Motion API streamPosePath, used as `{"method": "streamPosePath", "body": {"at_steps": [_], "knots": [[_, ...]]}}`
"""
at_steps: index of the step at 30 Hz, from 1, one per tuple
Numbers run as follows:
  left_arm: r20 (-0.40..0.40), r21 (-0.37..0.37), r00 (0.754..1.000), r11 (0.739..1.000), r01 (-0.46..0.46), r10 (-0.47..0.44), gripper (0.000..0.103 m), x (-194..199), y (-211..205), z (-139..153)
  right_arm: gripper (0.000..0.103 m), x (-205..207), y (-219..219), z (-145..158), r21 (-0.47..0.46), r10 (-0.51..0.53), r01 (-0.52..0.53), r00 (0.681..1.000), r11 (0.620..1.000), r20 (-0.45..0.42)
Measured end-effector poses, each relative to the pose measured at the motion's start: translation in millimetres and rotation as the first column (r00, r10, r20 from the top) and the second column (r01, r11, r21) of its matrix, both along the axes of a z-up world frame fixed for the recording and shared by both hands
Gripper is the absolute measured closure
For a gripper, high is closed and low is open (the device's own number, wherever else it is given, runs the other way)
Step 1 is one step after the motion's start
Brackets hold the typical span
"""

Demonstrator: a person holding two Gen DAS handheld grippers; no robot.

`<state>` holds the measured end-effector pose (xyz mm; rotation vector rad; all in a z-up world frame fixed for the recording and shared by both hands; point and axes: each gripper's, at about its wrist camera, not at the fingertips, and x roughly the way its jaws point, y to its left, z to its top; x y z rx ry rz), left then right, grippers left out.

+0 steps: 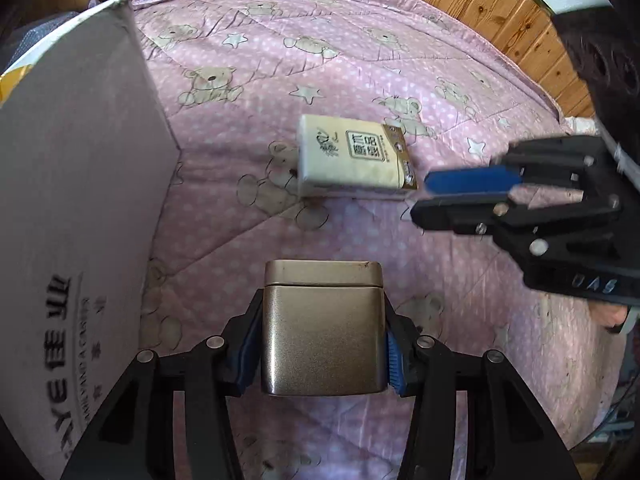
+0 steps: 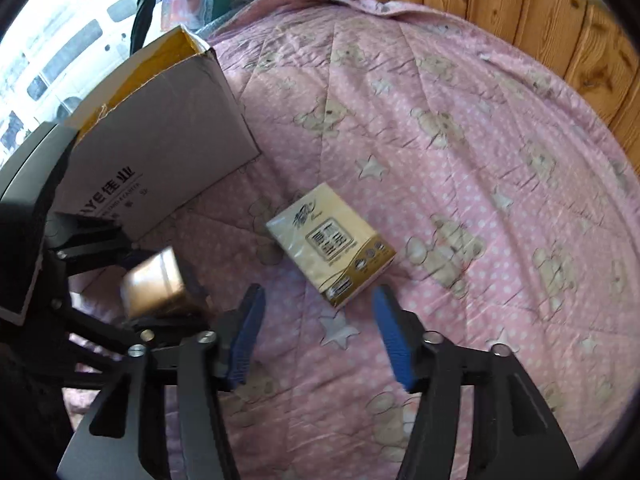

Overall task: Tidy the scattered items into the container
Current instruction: 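Grasp the gold tin box with the left gripper while the right gripper grasps the tissue pack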

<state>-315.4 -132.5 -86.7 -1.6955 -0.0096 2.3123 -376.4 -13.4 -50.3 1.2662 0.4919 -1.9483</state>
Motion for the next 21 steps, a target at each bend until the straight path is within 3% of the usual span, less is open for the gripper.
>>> {"method": "streamPosePath", "body": {"at_steps": [4, 7, 8, 14, 21], "knots": [[0.065, -0.017, 0.997, 0.999, 0.032, -0.030, 0.052, 26, -8, -5, 0.038, -19, -28, -16, 0.118, 0.095, -0.091, 0.995, 0.989, -0.027], [0.053, -0.011, 0.997, 0.998, 0.061, -0.060, 0.053, 42, -7, -5, 0.034, -24, -44, -42, 0.211, 0.202, -0.193, 0.979, 0.958, -0.022], [0.050, -0.003, 0.997, 0.998, 0.066, -0.066, 0.053, 45, -6, -6, 0.032, -23, -44, -47, 0.205, 0.214, -0.204, 0.977, 0.957, -0.024], [-0.031, 0.053, 0.999, 0.998, 0.046, -0.045, 0.054, 60, -12, -6, 0.045, -22, -16, -45, 0.064, 0.051, -0.052, 0.998, 0.997, 0.020], [-0.096, 0.107, 0.995, 0.994, 0.013, -0.003, 0.054, 97, -28, 2, 0.046, 51, 6, -34, -0.027, -0.132, 0.132, 0.991, 0.991, 0.003]]}}
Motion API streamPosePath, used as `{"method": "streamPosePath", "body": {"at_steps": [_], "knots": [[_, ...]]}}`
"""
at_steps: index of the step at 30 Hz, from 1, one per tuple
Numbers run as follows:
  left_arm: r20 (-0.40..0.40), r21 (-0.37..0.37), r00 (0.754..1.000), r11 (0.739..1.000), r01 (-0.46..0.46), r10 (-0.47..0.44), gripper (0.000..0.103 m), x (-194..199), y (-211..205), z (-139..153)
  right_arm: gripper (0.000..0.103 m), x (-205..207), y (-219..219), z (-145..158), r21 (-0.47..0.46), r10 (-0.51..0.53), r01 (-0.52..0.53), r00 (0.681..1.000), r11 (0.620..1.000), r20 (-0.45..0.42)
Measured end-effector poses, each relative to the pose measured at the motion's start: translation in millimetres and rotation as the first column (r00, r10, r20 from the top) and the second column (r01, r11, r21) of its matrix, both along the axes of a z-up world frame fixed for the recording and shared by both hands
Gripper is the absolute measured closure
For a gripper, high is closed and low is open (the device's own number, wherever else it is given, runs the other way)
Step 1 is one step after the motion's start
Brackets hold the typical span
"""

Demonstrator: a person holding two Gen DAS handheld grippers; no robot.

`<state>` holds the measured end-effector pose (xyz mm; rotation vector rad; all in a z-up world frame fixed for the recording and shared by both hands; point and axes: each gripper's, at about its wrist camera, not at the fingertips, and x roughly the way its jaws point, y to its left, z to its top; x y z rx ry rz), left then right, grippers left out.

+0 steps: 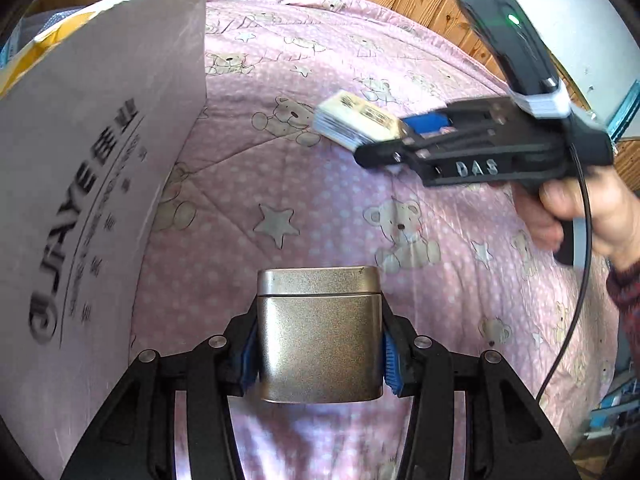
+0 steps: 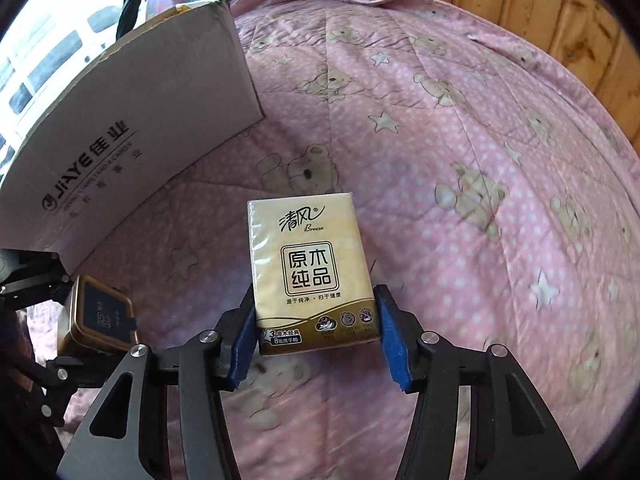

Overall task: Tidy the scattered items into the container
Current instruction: 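Carry the gold tin and tissue pack with both tools over the cardboard box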

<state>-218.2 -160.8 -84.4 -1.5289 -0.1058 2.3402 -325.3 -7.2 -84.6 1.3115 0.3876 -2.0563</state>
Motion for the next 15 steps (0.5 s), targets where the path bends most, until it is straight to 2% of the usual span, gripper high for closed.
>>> {"method": "streamPosePath", "body": {"at_steps": [4, 8, 15], "knots": [[-0.043, -0.012, 0.999, 1.000, 0.017, -0.017, 0.054, 30, -3, 14, 0.046, 53, 4, 2, -0.041, -0.146, 0.146, 0.989, 0.988, -0.010], [-0.071, -0.040, 0.997, 0.999, 0.020, -0.023, 0.054, 52, -10, 25, 0.046, 101, 14, 2, -0.086, -0.285, 0.286, 0.958, 0.954, 0.017], [-0.128, -0.020, 0.992, 1.000, 0.009, -0.011, 0.054, 68, -31, 53, 0.046, 164, 17, 0, -0.175, -0.426, 0.432, 0.902, 0.885, 0.073]]}}
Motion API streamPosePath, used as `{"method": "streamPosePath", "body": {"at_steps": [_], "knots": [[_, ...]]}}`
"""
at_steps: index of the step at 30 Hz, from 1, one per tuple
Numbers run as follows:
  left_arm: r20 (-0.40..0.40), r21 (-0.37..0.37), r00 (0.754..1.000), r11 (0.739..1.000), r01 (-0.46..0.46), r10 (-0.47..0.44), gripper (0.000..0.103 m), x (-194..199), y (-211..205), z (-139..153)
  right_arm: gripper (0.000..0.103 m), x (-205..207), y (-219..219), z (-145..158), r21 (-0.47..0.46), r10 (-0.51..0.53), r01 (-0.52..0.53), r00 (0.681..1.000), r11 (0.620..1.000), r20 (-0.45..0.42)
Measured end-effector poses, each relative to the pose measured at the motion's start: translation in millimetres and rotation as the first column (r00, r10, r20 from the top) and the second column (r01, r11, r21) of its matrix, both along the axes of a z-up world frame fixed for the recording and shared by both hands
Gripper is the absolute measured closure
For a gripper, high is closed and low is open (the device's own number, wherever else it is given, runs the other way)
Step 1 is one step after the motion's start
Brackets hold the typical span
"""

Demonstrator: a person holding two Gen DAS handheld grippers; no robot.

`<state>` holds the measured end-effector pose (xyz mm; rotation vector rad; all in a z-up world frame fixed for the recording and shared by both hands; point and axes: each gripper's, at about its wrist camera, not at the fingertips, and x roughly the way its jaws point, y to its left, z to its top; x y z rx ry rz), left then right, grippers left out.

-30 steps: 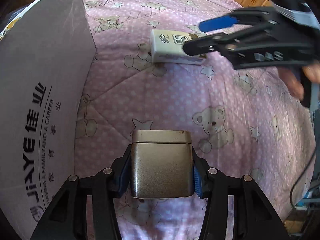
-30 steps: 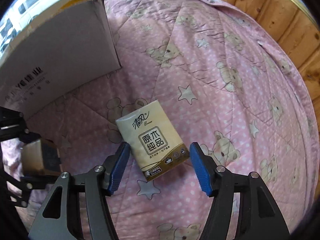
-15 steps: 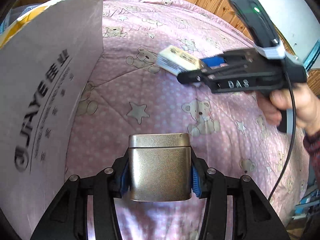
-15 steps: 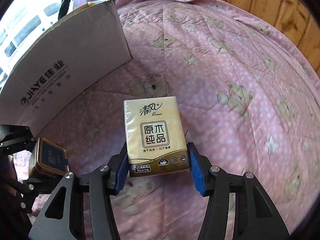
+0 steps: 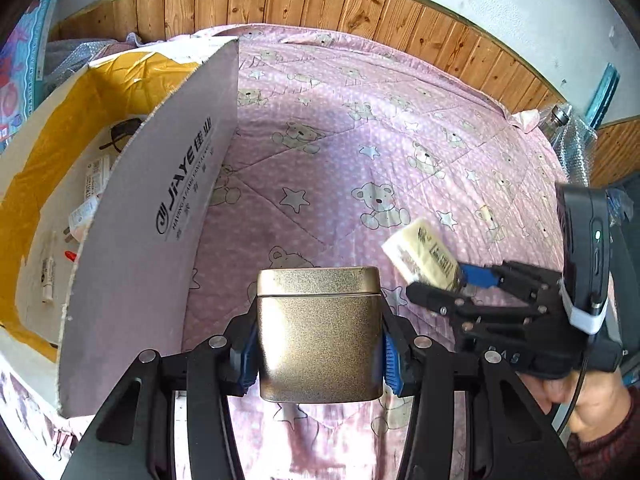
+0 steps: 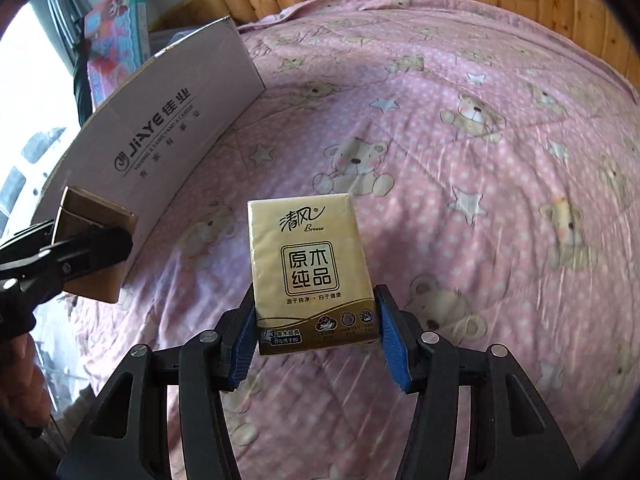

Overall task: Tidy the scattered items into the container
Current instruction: 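Carry the gold tin and tissue pack with both tools over the cardboard box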

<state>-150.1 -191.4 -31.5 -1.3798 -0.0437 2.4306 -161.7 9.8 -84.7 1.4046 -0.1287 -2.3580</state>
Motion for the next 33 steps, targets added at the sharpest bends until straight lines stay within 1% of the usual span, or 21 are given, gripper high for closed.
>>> {"method": "streamPosePath", "body": {"at_steps": [3, 6, 12, 14, 25, 29, 33], "knots": [[-0.041, 0.012, 0.999, 1.000, 0.004, -0.004, 0.054, 4, -3, 12, 0.046, 17, -6, 4, -0.033, -0.038, 0.038, 0.999, 0.999, -0.009], [-0.063, 0.025, 0.998, 1.000, 0.002, -0.001, 0.054, 19, -11, 20, 0.046, 31, -12, 11, -0.054, -0.069, 0.068, 0.997, 0.996, -0.024], [-0.086, 0.056, 0.996, 0.998, -0.005, 0.010, 0.054, 30, -26, 27, 0.046, 50, -25, 37, -0.069, -0.078, 0.073, 0.994, 0.995, -0.076], [-0.094, 0.065, 0.996, 0.998, -0.008, 0.014, 0.054, 32, -29, 28, 0.046, 54, -29, 45, -0.059, -0.079, 0.073, 0.992, 0.996, -0.096], [-0.170, 0.097, 0.985, 0.995, -0.009, 0.026, 0.054, 44, -39, 60, 0.046, 67, -38, 76, -0.058, -0.077, 0.069, 0.983, 0.996, -0.166], [-0.189, 0.103, 0.982, 0.995, -0.009, 0.028, 0.054, 46, -38, 70, 0.046, 66, -38, 80, -0.071, -0.073, 0.061, 0.981, 0.996, -0.178], [-0.197, 0.088, 0.980, 0.996, -0.008, 0.026, 0.054, 47, -38, 75, 0.046, 64, -38, 82, -0.092, -0.086, 0.070, 0.979, 0.993, -0.185]]}}
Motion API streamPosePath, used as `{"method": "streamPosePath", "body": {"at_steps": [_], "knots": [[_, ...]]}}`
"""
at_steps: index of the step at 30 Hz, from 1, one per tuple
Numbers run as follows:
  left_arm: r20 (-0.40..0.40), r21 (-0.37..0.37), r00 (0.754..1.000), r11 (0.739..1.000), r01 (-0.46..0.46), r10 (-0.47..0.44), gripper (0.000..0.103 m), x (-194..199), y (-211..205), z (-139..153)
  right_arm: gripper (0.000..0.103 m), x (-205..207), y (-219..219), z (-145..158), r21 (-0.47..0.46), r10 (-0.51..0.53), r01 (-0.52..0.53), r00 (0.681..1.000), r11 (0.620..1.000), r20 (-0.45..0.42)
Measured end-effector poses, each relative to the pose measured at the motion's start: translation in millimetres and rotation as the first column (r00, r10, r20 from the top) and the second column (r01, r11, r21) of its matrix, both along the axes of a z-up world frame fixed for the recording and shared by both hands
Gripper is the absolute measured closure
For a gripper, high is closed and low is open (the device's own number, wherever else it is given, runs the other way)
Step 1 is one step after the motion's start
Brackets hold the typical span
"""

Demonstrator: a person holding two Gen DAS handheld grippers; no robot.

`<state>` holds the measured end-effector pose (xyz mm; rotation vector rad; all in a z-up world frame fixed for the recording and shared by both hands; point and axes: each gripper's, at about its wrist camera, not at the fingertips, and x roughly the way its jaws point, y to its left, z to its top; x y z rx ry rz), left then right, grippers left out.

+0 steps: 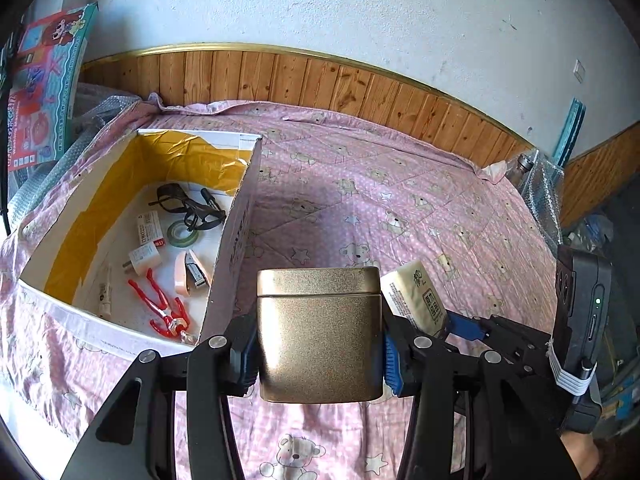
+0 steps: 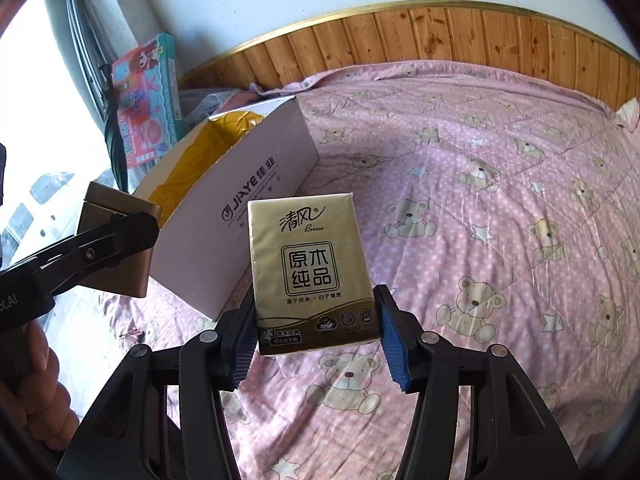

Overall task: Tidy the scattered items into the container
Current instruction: 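Carry the gold tin and tissue pack with both tools over the cardboard box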

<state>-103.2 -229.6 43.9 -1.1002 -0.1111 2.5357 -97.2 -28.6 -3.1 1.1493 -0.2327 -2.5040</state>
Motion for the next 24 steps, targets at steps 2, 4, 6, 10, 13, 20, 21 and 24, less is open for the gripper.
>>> {"method": "streamPosePath", "body": {"at_steps": [2, 4, 6, 10, 13, 20, 21, 24], "knots": [[-0.005, -0.006, 1.000, 1.000, 0.001, -0.001, 0.054, -1, -1, 3, 0.046, 0, 0, 1, -0.008, -0.001, 0.001, 1.000, 1.000, -0.005], [-0.008, -0.003, 1.000, 1.000, 0.001, -0.001, 0.054, -3, -3, 7, 0.046, 0, 0, 2, -0.011, -0.004, 0.004, 1.000, 1.000, -0.006], [-0.015, 0.002, 1.000, 1.000, 0.002, -0.002, 0.054, -5, -4, 10, 0.046, 0, 1, 4, -0.012, -0.008, 0.008, 1.000, 1.000, -0.008], [-0.026, 0.013, 1.000, 1.000, -0.002, 0.002, 0.054, -14, -8, 17, 0.046, -2, 1, 8, -0.002, -0.010, 0.010, 1.000, 1.000, -0.011], [-0.031, 0.023, 0.999, 1.000, -0.008, 0.009, 0.054, -20, -11, 21, 0.046, -6, -2, 14, 0.006, -0.002, 0.003, 1.000, 1.000, -0.018], [-0.030, 0.036, 0.999, 0.998, -0.042, 0.043, 0.054, -32, -30, 23, 0.046, -20, -27, 40, 0.006, 0.049, -0.049, 0.997, 0.999, -0.060], [-0.032, 0.035, 0.998, 0.998, -0.048, 0.049, 0.054, -33, -34, 23, 0.046, -23, -32, 43, 0.005, 0.058, -0.058, 0.996, 0.998, -0.065], [-0.033, 0.044, 0.997, 0.996, -0.071, 0.073, 0.054, -38, -48, 26, 0.046, -30, -47, 53, 0.005, 0.086, -0.086, 0.993, 0.996, -0.078]]}}
